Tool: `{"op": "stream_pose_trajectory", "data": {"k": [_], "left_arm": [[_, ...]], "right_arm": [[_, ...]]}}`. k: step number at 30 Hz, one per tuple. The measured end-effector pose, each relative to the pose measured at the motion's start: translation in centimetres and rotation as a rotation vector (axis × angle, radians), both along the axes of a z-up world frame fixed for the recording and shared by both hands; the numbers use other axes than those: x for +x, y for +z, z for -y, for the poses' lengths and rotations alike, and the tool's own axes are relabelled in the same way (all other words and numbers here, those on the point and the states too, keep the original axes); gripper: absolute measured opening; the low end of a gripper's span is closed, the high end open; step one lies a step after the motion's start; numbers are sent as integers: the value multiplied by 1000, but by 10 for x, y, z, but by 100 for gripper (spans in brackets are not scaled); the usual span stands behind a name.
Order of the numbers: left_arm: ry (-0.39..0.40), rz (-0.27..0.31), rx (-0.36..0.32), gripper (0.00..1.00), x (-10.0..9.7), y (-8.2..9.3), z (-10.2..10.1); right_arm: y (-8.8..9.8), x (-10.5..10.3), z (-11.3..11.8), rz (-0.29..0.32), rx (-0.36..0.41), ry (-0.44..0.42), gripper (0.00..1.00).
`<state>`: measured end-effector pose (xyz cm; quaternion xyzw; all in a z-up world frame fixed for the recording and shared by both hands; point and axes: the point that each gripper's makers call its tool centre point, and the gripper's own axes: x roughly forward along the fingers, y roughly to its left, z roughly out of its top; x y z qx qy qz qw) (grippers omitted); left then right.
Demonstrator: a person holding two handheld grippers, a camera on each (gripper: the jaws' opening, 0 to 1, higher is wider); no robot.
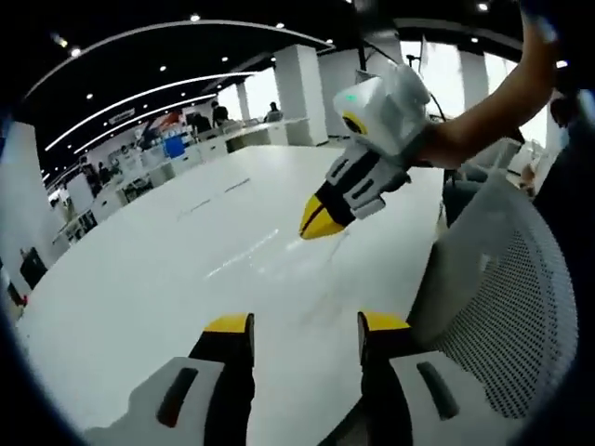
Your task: Open the resealable bag by pulling the two sides of the seal apart until the entire bag opening is separated and visibly accessible.
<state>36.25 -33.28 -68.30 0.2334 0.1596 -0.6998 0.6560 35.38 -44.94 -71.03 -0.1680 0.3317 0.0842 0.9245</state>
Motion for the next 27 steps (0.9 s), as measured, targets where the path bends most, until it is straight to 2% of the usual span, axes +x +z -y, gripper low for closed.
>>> {"op": "stream_pose_trajectory", "data": {"k": [2, 3, 5, 12, 18, 27], "left_arm": [[29, -10, -1, 50, 5, 0, -3], [76, -44, -15, 50, 10, 1, -3], [101, -72, -24, 53, 15, 2, -5], [131, -78, -42, 61, 25, 8, -8], [143, -77, -40, 61, 30, 9, -9], [158, -79, -12, 62, 35, 3, -14]], "right_arm": [[1, 5, 7, 6, -35, 9, 0], [2, 7, 9, 7, -35, 7, 0], [2, 13, 17, 6, -54, 7, 0], [-1, 32, 33, -2, -90, 16, 0], [-5, 42, 45, -19, -143, 41, 0], [-16, 50, 56, -40, -138, 21, 0]]}}
